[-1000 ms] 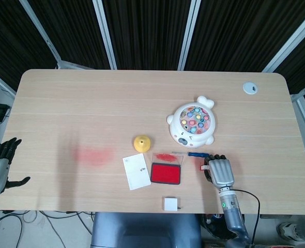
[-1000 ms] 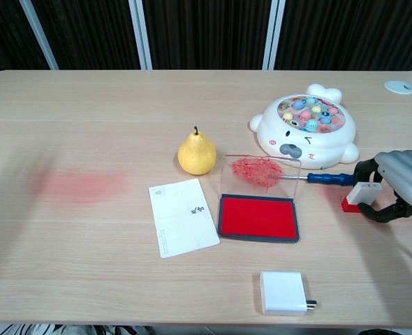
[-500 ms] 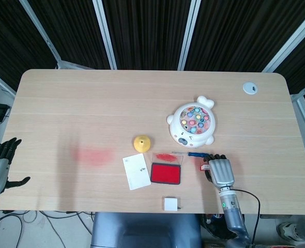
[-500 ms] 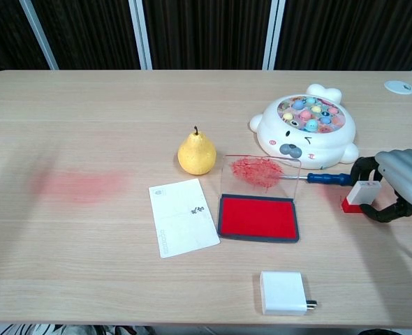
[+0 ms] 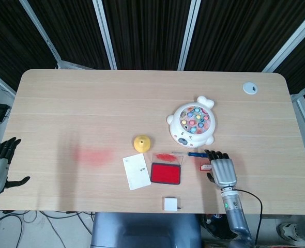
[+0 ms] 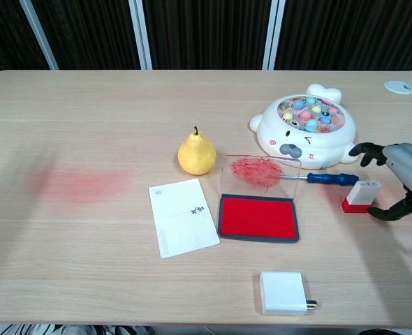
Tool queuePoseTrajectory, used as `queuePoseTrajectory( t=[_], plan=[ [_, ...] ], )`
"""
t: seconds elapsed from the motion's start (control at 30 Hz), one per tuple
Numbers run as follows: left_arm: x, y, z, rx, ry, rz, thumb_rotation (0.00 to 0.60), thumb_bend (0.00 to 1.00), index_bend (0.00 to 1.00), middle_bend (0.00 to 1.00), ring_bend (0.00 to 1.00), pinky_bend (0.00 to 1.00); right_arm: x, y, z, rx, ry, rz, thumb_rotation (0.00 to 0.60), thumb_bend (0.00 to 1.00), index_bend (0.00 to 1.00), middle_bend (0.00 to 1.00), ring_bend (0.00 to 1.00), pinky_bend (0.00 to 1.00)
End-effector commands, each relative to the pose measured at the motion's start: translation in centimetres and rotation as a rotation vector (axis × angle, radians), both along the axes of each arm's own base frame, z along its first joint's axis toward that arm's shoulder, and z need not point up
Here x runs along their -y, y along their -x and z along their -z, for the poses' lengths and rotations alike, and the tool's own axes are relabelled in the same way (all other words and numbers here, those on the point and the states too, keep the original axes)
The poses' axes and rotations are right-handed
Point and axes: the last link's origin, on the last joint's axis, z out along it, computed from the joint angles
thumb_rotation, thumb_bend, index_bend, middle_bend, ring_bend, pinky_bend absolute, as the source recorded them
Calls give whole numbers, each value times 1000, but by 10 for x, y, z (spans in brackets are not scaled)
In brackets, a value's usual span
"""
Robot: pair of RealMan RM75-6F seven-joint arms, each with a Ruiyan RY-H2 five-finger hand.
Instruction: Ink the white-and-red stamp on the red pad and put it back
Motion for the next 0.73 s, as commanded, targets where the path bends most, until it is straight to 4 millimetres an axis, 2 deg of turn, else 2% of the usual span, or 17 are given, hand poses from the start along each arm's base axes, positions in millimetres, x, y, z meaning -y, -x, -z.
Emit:
queuePoseTrajectory(
  t=[0.03,0.23,0.43,0.57,0.73],
  plan=[
    [0,0,0,-4,-2,4,600,0,0,0,0,0,-4,-1,-13,-24,14,-10,600,210,116,177,181,275],
    [-1,0,-2,-15,-13,11,600,0,0,0,0,0,-15,-2,-47,-70,36,-55,600,147,68,105,114,257],
    [-1,0,-2,-37,-24,29,600,0,0,0,0,0,-41,5,-95,-95,37,-71,600,93,1,13,27,243],
    [0,-3,-1,-43,-33,70,600,0,0,0,0,0,-59,14,-126,-100,57,-89,600,61,0,0,0,212],
    [0,-4,1,-67,-49,125,600,0,0,0,0,0,-79,26,-151,-74,78,-92,600,45,0,0,0,198]
  ],
)
